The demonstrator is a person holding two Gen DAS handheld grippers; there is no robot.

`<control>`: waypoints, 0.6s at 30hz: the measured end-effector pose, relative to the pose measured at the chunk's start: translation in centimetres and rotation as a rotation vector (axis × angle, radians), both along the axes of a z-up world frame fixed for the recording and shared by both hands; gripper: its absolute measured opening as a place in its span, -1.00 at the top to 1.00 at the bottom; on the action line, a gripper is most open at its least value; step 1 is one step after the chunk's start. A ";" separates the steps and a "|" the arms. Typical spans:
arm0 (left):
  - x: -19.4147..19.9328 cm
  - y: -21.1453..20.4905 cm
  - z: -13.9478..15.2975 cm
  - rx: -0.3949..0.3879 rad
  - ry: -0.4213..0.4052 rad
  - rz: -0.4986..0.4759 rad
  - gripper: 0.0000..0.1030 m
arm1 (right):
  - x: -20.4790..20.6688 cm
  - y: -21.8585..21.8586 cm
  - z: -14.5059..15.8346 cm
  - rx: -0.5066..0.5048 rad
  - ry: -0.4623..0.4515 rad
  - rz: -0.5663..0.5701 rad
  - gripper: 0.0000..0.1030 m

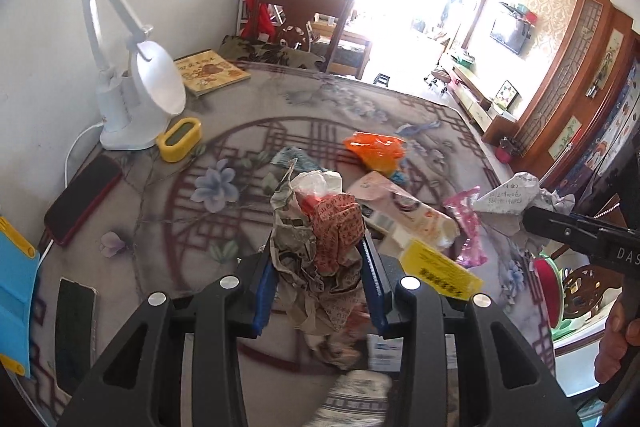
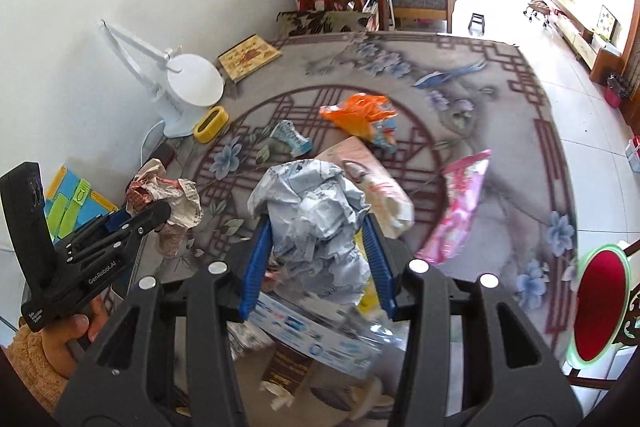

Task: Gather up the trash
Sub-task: 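Carry both wads to the red bucket and open the right gripper over it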

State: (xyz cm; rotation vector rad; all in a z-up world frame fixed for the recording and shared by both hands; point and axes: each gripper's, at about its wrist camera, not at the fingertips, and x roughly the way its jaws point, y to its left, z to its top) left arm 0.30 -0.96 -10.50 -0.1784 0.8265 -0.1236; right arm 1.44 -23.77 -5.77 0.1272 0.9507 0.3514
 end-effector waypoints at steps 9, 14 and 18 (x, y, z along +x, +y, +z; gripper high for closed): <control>-1.4 -7.6 1.0 0.018 0.000 -0.044 0.31 | -1.7 -7.4 0.8 0.025 -0.026 -0.035 0.12; -1.8 -11.8 1.6 0.025 -0.013 -0.083 0.31 | -2.5 -11.6 0.9 0.044 -0.039 -0.075 0.12; -1.7 -15.6 1.6 0.034 -0.019 -0.137 0.31 | -3.3 -15.2 1.0 0.051 -0.050 -0.122 0.12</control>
